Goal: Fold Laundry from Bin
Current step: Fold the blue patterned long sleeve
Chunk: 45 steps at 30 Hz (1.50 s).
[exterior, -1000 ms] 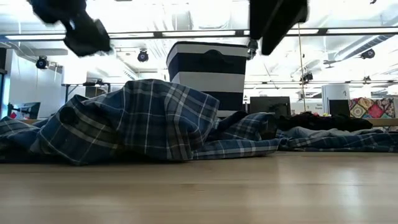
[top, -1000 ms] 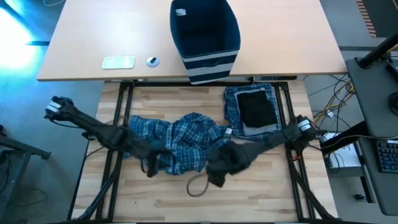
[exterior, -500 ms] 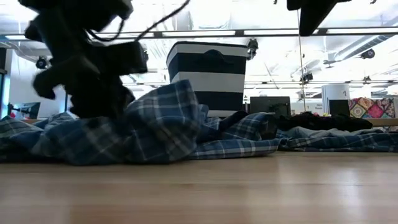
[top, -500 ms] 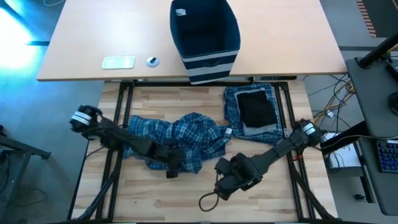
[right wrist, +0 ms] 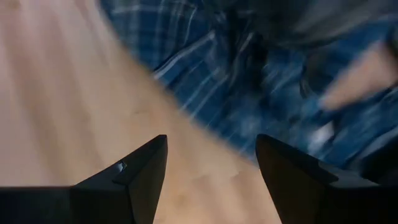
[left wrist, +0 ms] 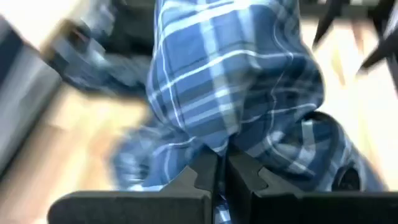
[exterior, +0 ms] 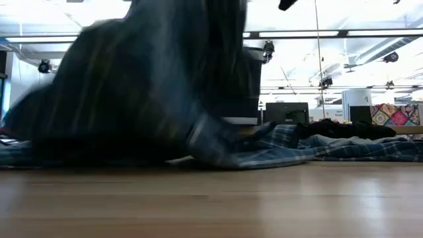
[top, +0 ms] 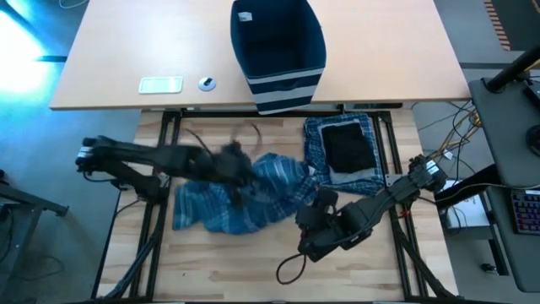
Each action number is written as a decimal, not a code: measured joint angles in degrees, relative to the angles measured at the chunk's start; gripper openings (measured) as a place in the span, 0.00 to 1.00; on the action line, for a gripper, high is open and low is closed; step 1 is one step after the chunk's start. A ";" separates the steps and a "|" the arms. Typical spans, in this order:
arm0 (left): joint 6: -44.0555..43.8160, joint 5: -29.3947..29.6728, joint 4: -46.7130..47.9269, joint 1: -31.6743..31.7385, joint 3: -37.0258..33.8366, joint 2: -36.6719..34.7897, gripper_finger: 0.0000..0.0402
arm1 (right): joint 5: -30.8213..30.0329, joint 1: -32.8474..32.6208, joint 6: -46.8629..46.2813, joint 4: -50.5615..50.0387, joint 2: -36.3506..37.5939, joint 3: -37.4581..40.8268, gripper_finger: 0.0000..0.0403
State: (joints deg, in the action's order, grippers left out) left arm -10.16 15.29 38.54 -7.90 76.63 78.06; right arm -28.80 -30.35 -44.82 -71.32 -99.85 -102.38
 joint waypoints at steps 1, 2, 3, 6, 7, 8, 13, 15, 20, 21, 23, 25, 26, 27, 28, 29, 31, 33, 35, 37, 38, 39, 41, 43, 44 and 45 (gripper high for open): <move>0.26 0.66 2.34 0.68 3.00 -0.96 0.00 | -1.95 0.20 2.73 0.03 0.00 0.33 0.60; 0.19 1.14 4.57 1.31 5.85 -1.69 0.00 | -3.21 0.52 5.14 0.21 0.00 0.89 0.60; 0.02 1.30 6.57 1.92 8.65 -2.42 0.00 | -3.85 1.09 6.92 0.72 0.00 1.68 0.60; -0.91 1.46 10.45 2.37 15.58 -4.27 0.00 | -4.31 3.26 10.27 6.27 0.00 5.85 0.60; -1.07 1.35 11.46 2.33 17.49 -4.81 0.00 | -4.63 3.81 11.51 8.72 0.00 7.54 0.60; -1.52 1.25 12.73 2.26 19.35 -5.38 0.00 | -5.35 4.25 12.00 10.79 0.00 9.25 0.60; -6.16 -0.17 18.54 0.79 25.69 -8.29 0.00 | -6.81 5.51 12.42 17.88 1.11 16.28 0.60; -9.27 0.08 21.20 0.70 26.76 -9.95 0.00 | -6.77 5.63 12.00 20.45 1.98 18.32 0.60; -21.01 1.32 37.30 0.72 24.08 -13.83 0.00 | -4.45 5.45 11.31 24.27 4.64 21.25 0.60; -24.01 1.35 40.84 0.72 21.99 -14.42 0.01 | -4.21 5.45 11.36 24.56 5.00 21.50 0.60; -29.96 -0.27 45.23 0.42 16.55 -15.31 0.04 | -4.14 5.50 12.10 24.95 5.22 21.89 0.60; -36.13 -5.15 46.94 -0.21 9.57 -16.22 0.10 | -3.72 5.81 13.37 25.48 5.58 21.91 0.60; -39.08 -8.95 46.94 -0.50 6.02 -16.59 0.15 | -3.19 5.96 14.30 25.50 5.73 21.91 0.60; -41.33 -13.54 46.90 -0.69 2.64 -16.94 0.19 | -2.03 6.24 14.75 25.47 5.98 21.91 0.60; -42.76 -18.35 47.06 -0.74 -0.20 -17.14 0.23 | -0.75 6.41 15.10 25.51 6.12 21.91 0.60; -43.77 -23.14 47.08 -0.74 -2.49 -17.21 0.28 | 0.43 6.66 15.48 25.48 6.40 21.91 0.60; -45.48 -27.57 45.47 -0.76 -5.17 -16.63 0.38 | 0.94 6.75 16.30 25.33 7.27 22.00 0.60; -45.91 -27.58 39.17 -0.83 -5.32 -15.87 0.47 | 0.63 6.75 17.31 25.41 9.08 22.20 0.60; -44.35 -23.68 31.67 -0.83 -4.14 -15.04 0.54 | 0.18 6.75 17.80 25.72 11.36 22.64 0.60; -40.89 -18.67 22.48 -0.68 -3.05 -12.93 0.58 | 0.07 6.75 18.89 26.55 13.52 23.73 0.60; -38.49 -17.41 19.33 -0.11 -2.90 -11.42 0.59 | -0.07 6.75 19.29 27.47 14.49 24.38 0.60; -36.07 -17.11 17.35 0.77 -2.95 -9.40 0.59 | -0.46 6.75 19.74 28.42 15.43 25.17 0.60; -30.68 -17.07 15.63 2.63 -3.06 -4.65 0.60 | -1.19 6.75 20.16 29.73 17.10 27.12 0.60; -23.80 -16.40 16.09 4.48 -3.20 0.33 0.60 | -1.15 6.75 19.45 30.36 18.37 28.68 0.60; -20.63 -16.07 15.67 5.40 -3.20 2.44 0.60 | -1.01 6.69 18.79 30.18 18.76 29.43 0.60; -17.52 -15.96 15.01 6.25 -3.19 4.44 0.60 | -0.64 6.49 18.10 30.03 19.01 30.14 0.60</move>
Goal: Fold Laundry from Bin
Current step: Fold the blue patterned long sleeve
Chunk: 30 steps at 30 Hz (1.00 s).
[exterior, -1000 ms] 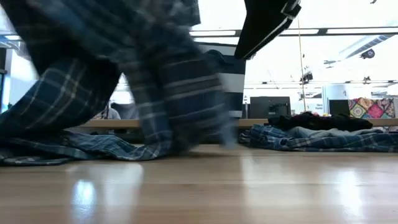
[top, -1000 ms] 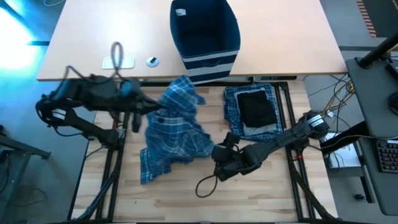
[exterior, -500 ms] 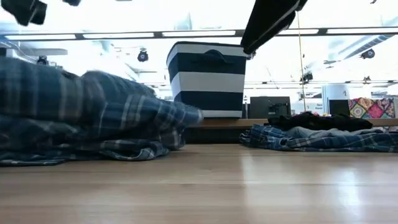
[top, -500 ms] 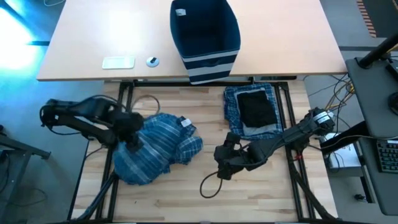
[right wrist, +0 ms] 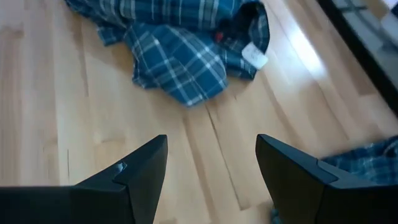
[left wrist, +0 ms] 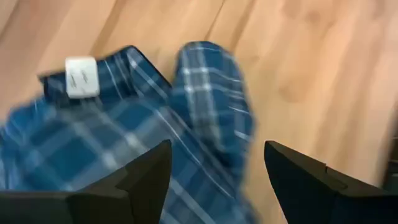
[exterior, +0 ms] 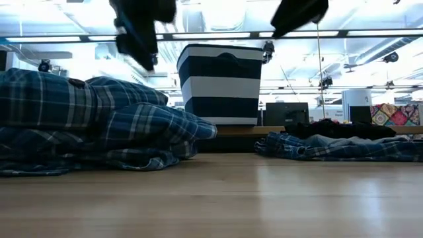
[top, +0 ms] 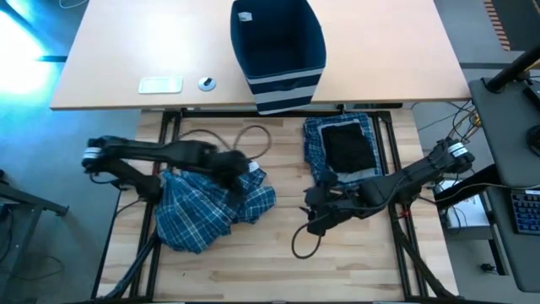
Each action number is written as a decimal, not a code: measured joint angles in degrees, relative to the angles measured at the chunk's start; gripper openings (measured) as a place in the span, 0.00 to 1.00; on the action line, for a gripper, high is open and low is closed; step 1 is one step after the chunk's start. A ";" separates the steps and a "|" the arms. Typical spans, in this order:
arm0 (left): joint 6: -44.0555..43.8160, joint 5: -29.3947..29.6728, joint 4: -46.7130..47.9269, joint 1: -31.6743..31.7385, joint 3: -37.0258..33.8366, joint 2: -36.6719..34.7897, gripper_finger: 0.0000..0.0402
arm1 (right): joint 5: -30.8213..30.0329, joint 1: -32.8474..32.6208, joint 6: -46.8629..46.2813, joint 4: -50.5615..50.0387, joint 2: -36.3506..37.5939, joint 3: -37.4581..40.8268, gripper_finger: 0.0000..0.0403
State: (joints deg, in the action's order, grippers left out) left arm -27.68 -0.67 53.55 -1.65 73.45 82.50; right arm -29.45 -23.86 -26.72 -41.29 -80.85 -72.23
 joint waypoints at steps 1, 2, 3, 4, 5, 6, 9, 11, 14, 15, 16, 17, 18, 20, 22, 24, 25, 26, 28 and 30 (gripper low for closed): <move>2.83 0.02 -0.22 0.81 0.00 1.95 0.60 | 0.45 -0.18 -0.86 0.06 0.08 0.60 0.60; 5.58 0.06 -0.02 1.51 0.00 3.84 0.60 | 1.25 -0.28 -1.41 0.23 0.12 1.17 0.60; 8.32 0.07 0.68 2.29 0.00 5.62 0.60 | 1.97 -0.48 -2.19 0.12 0.14 1.71 0.60; 10.65 0.09 2.21 3.07 0.00 7.33 0.60 | 2.81 -0.50 -2.31 0.40 0.12 2.38 0.60; 12.69 0.16 4.54 3.89 -0.06 8.98 0.59 | 3.58 -0.53 -2.25 0.99 -0.18 3.03 0.60; 14.57 0.20 6.79 4.76 -0.28 10.45 0.59 | 4.23 -0.53 -2.18 2.20 -0.46 3.86 0.60; 17.56 3.74 13.38 7.20 -1.66 13.43 0.50 | 5.18 0.62 -1.80 8.27 -1.96 7.40 0.60; 17.62 5.67 16.70 8.89 -2.90 13.48 0.40 | 8.05 2.98 -3.65 15.32 -3.19 10.03 0.60; 16.19 5.66 20.23 10.73 -4.94 11.47 0.17 | 10.28 7.86 -11.65 27.40 -6.05 13.74 0.60; 15.60 5.27 21.18 11.00 -5.61 10.34 0.09 | 10.47 9.68 -14.43 30.96 -7.31 14.78 0.60; 14.64 4.18 21.81 11.10 -6.43 8.62 0.05 | 10.70 11.53 -17.14 33.79 -8.61 15.43 0.60; 13.95 2.48 22.17 11.12 -7.27 6.89 0.04 | 11.39 13.45 -19.72 36.58 -10.00 15.65 0.60; 13.39 0.61 22.52 11.12 -8.28 4.96 0.04 | 12.47 15.55 -22.01 39.40 -11.31 15.65 0.60; 10.91 -2.01 22.98 10.52 -10.73 0.88 0.05 | 14.86 19.86 -26.74 42.69 -13.80 14.80 0.60; 8.17 -4.84 23.10 9.82 -13.55 -4.11 0.04 | 17.62 24.15 -29.80 43.62 -16.32 12.74 0.60; 4.91 -6.60 23.22 9.16 -16.48 -9.56 0.04 | 20.05 28.17 -32.17 42.86 -18.76 10.12 0.60; 3.30 -7.51 23.28 9.17 -17.92 -12.28 0.04 | 21.74 30.28 -33.87 42.85 -20.04 8.66 0.60; 1.90 -8.28 23.47 9.19 -19.14 -14.88 0.05 | 24.00 32.24 -36.08 42.76 -21.60 7.15 0.60; -0.06 -9.23 22.90 9.48 -20.98 -20.30 0.08 | 30.43 35.64 -40.97 42.87 -25.30 4.18 0.60; -1.29 -8.73 20.76 10.53 -21.68 -25.01 0.14 | 35.80 37.63 -44.27 43.20 -29.48 1.31 0.59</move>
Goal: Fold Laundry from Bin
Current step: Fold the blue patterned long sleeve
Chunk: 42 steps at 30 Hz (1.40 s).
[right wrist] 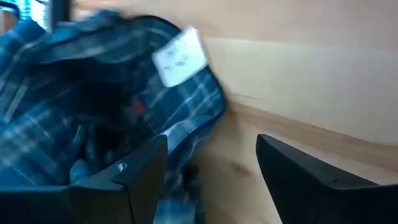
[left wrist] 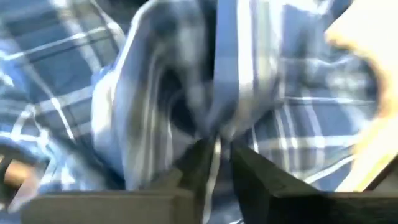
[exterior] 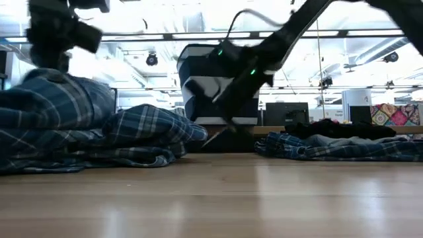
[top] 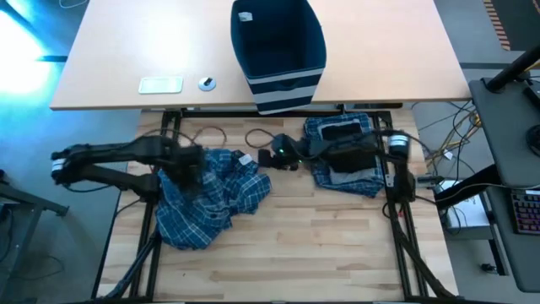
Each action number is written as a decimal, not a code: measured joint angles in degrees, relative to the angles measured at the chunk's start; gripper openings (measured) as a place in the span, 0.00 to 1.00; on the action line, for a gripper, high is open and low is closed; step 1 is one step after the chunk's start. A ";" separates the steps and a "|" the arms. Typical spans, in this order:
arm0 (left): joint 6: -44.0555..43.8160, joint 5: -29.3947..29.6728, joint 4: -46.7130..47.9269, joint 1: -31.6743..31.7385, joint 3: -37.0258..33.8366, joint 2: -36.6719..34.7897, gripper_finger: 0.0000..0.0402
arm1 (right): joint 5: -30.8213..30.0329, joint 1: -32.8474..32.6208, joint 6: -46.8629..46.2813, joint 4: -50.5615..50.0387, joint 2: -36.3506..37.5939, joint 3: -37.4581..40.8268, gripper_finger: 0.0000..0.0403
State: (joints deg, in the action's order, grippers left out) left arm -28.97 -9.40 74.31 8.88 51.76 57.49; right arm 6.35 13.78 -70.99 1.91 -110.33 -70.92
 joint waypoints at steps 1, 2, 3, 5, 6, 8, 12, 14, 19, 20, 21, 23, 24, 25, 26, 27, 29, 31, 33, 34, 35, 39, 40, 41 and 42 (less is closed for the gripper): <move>-0.13 0.34 -2.15 1.01 -0.01 -1.87 0.18 | 1.90 0.33 -1.37 -0.15 -2.01 -1.58 0.59; -0.03 0.76 -4.88 2.42 0.08 -3.40 0.22 | 3.50 0.32 -2.67 -0.14 -3.59 -3.16 0.59; 0.78 0.93 -7.50 4.28 0.20 -4.68 0.26 | 5.12 0.15 -3.84 -0.01 -4.99 -4.80 0.58; 4.53 0.91 -12.77 9.25 0.83 -5.98 0.35 | 7.35 -0.20 -6.10 0.65 -7.49 -8.28 0.57; 7.47 0.85 -15.11 12.11 1.10 -5.97 0.40 | 8.03 -0.21 -6.66 0.90 -8.59 -10.10 0.56; 14.83 0.58 -18.66 18.38 1.12 -4.68 0.48 | 8.49 -0.08 -7.44 0.47 -10.34 -13.25 0.54; 31.92 -3.09 -25.13 30.63 0.13 2.61 0.57 | 6.78 -0.11 -7.09 -2.83 -11.91 -18.30 0.50; 38.72 -6.34 -28.55 35.38 -0.60 7.51 0.58 | 4.36 -0.20 -6.31 -8.12 -11.95 -19.54 0.46; 46.29 -18.28 -39.15 41.87 -1.90 16.80 0.57 | -2.57 -0.54 -2.46 -16.22 -11.55 -19.68 0.22; 48.05 -20.48 -40.23 41.88 -1.89 17.92 0.56 | -3.84 -0.64 -1.48 -16.26 -11.04 -19.68 0.15; 50.06 -21.62 -40.62 41.57 -1.88 19.27 0.55 | -4.68 -0.73 -0.78 -16.56 -10.17 -19.68 0.09; 53.72 -20.93 -38.30 40.98 -2.13 21.98 0.53 | -6.32 -1.07 1.69 -16.52 -8.76 -19.86 0.05; 54.99 -20.27 -36.64 40.81 -2.31 22.94 0.52 | -6.54 -1.13 2.42 -16.48 -8.03 -20.10 0.04; 55.48 -20.17 -36.66 40.73 -2.34 23.63 0.51 | -6.59 -1.15 3.19 -16.90 -7.29 -20.24 0.03; 55.59 -20.05 -37.92 40.75 -2.22 24.34 0.51 | -6.57 -1.18 3.41 -17.73 -6.86 -20.42 0.03; 55.68 -19.88 -38.95 40.79 -2.16 24.97 0.51 | -6.48 -1.16 3.13 -18.02 -6.69 -20.63 0.02; 55.68 -19.63 -39.86 40.82 -2.18 26.14 0.51 | -5.25 -1.01 0.90 -18.72 -6.57 -20.70 0.02; 56.46 -19.64 -40.70 40.72 -2.18 27.51 0.51 | -3.72 -0.96 -0.10 -19.10 -6.87 -20.62 0.03; 57.63 -19.64 -40.88 40.33 -2.65 29.17 0.51 | -3.03 -1.00 -0.85 -18.95 -7.29 -20.62 0.06; 57.90 -19.66 -41.11 40.11 -2.96 30.11 0.51 | -2.89 -1.02 -1.29 -18.73 -7.43 -20.62 0.09; 57.94 -19.64 -41.40 39.81 -3.19 31.11 0.51 | -2.85 -1.02 -1.80 -18.65 -7.50 -20.62 0.12; 57.46 -19.62 -44.77 38.00 -3.45 35.42 0.49 | -2.75 -1.02 -3.06 -19.50 -7.53 -20.58 0.28; 56.98 -19.62 -45.50 37.53 -3.41 36.30 0.47 | -2.80 -1.02 -4.10 -20.62 -7.53 -20.58 0.32; 56.81 -19.39 -45.75 37.05 -3.22 37.14 0.44 | -2.83 -1.02 -5.08 -21.65 -7.53 -20.57 0.37; 56.47 -18.60 -45.78 36.56 -2.95 37.87 0.39 | -2.84 -1.03 -5.94 -21.98 -7.54 -20.46 0.41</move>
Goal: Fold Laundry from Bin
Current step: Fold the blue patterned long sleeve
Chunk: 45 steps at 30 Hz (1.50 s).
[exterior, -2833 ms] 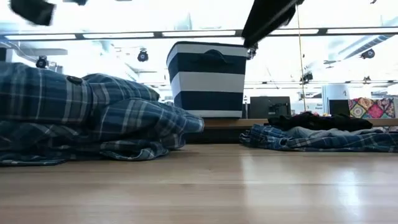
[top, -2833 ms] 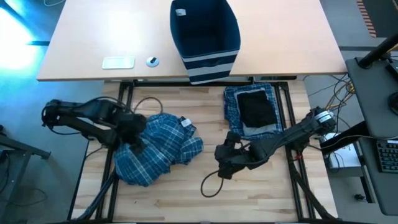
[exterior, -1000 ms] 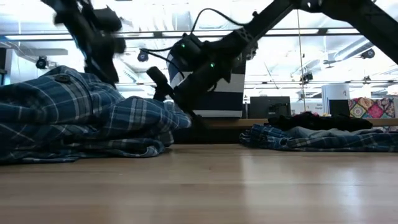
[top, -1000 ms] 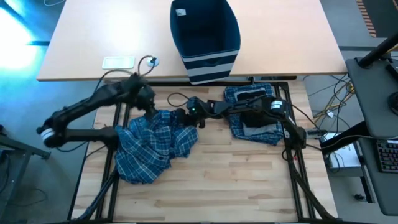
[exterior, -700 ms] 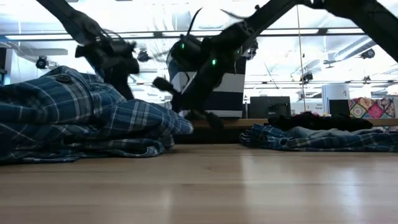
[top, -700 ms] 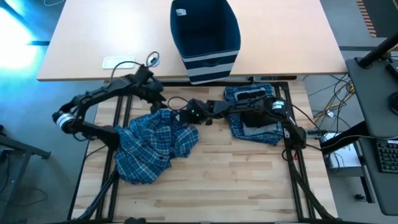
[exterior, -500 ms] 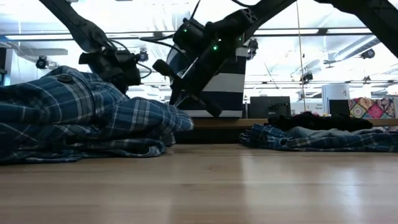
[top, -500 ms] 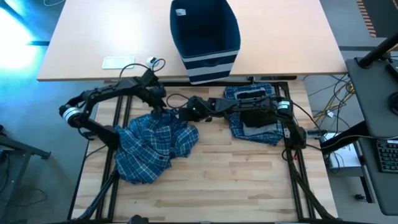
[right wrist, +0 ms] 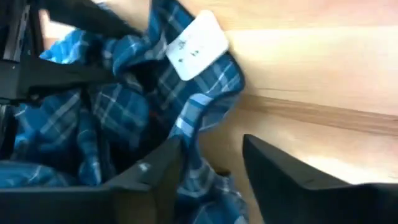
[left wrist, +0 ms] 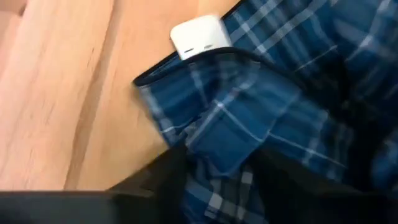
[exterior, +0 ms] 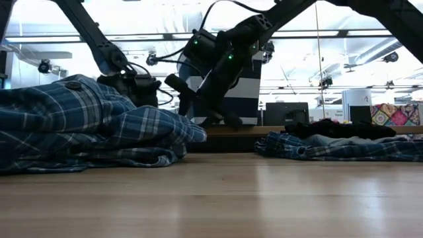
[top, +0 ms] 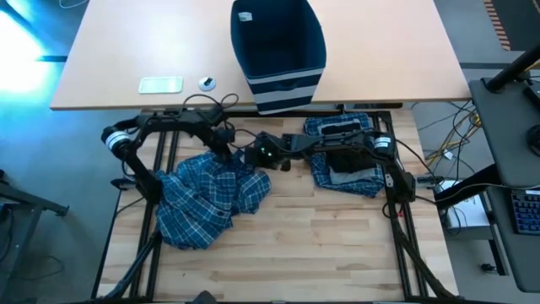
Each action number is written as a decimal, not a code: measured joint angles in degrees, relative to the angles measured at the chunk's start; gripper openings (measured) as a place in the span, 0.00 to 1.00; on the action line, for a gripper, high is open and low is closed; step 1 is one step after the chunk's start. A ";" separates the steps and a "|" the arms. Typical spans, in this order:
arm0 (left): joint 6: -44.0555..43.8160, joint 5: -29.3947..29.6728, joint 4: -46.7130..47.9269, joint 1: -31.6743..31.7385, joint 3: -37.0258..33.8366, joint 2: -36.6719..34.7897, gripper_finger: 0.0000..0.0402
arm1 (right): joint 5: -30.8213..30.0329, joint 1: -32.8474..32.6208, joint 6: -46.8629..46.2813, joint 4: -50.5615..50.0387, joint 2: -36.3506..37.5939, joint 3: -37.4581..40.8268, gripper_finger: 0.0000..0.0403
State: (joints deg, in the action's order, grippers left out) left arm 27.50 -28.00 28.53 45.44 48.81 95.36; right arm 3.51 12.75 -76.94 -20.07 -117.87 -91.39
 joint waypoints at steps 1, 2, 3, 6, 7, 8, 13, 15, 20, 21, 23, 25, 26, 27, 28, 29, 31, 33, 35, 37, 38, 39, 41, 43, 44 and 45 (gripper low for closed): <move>-0.37 1.08 -0.08 -0.44 0.29 0.37 0.33 | -0.02 -0.08 -0.49 0.19 -0.32 0.14 0.44; -0.68 2.09 -0.19 -0.84 0.55 0.63 0.26 | -0.09 -0.13 -1.21 0.89 -0.79 0.14 0.47; -0.86 2.91 -0.32 -1.05 0.85 0.75 0.18 | -0.07 -0.17 -1.85 2.26 -1.28 0.14 0.50; -2.79 3.49 -0.47 -1.25 1.47 0.58 0.04 | -0.85 -0.46 -4.00 8.27 -3.52 0.17 0.52; -3.41 3.89 -0.34 -1.23 1.56 0.05 0.03 | -1.10 -0.50 -4.84 10.42 -4.28 0.17 0.51; -4.08 4.82 0.17 -1.22 1.74 -0.79 0.03 | -1.42 -0.50 -5.70 11.64 -5.02 0.17 0.49; -4.85 7.88 6.28 -1.19 3.22 -8.91 0.00 | -5.99 -0.91 -3.39 11.20 -5.58 0.25 0.19; -6.31 8.16 9.51 -1.21 4.43 -13.93 0.00 | -9.84 -1.46 0.87 10.11 -3.32 0.32 0.07; -10.55 8.16 17.21 -2.30 11.54 -28.60 0.00 | -23.18 -3.52 17.41 0.72 7.46 -4.68 0.02; -11.39 8.16 18.47 -2.64 13.84 -31.19 0.00 | -26.72 -4.07 22.22 -1.80 9.58 -6.33 0.02; -13.10 8.14 20.18 -3.34 19.13 -35.70 0.00 | -33.52 -5.43 32.17 -5.42 13.14 -10.02 0.02; -15.09 8.15 20.89 -4.01 24.79 -38.93 0.00 | -39.15 -7.07 41.99 -6.90 16.01 -13.68 0.02; -16.06 8.16 20.98 -4.35 27.72 -40.10 0.00 | -41.12 -7.83 46.30 -6.84 17.41 -15.63 0.02; -17.25 8.14 20.97 -4.67 30.69 -40.97 0.00 | -42.32 -8.50 50.45 -6.71 18.53 -17.47 0.02; -18.13 8.14 20.96 -4.96 33.61 -41.58 0.00 | -43.17 -9.14 53.99 -6.69 19.38 -19.55 0.02; -18.69 8.12 20.89 -5.26 36.54 -42.06 0.00 | -43.76 -9.66 57.42 -6.63 20.10 -21.68 0.02; -19.77 7.95 21.03 -5.74 42.05 -42.43 0.00 | -44.22 -10.49 63.65 -6.60 21.08 -25.63 0.02; -20.87 7.64 21.06 -6.41 47.43 -42.33 0.00 | -44.01 -11.41 69.05 -6.46 21.29 -29.56 0.02; -22.12 5.81 21.28 -7.04 52.12 -41.71 0.00 | -43.59 -12.82 74.39 -6.39 21.36 -33.66 0.02; -24.04 2.05 21.21 -7.61 56.53 -40.58 0.00 | -42.28 -14.52 80.22 -5.75 21.32 -37.78 0.02; -25.10 0.07 20.92 -7.84 58.53 -40.09 0.00 | -41.02 -15.30 82.88 -5.24 21.32 -39.63 0.02; -26.18 -1.64 20.84 -8.05 60.30 -39.52 0.00 | -39.53 -16.14 85.29 -4.40 21.26 -41.30 0.02; -28.33 -4.79 20.22 -8.46 63.59 -38.30 0.00 | -36.84 -17.81 88.76 -1.90 21.06 -43.72 0.02; -30.79 -9.76 18.82 -9.19 66.21 -36.90 0.00 | -34.02 -19.69 91.37 3.04 21.73 -43.07 0.02; -32.00 -13.04 17.47 -9.63 67.20 -36.24 0.00 | -32.39 -20.68 92.54 4.46 21.82 -43.00 0.02; -32.86 -16.25 15.73 -10.19 67.94 -35.59 0.00 | -30.71 -21.48 93.70 5.83 21.86 -43.02 0.02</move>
State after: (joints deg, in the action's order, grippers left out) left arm -5.35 -44.25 44.26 35.25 116.75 59.77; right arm -27.20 -8.73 16.77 -14.24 -96.02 -134.40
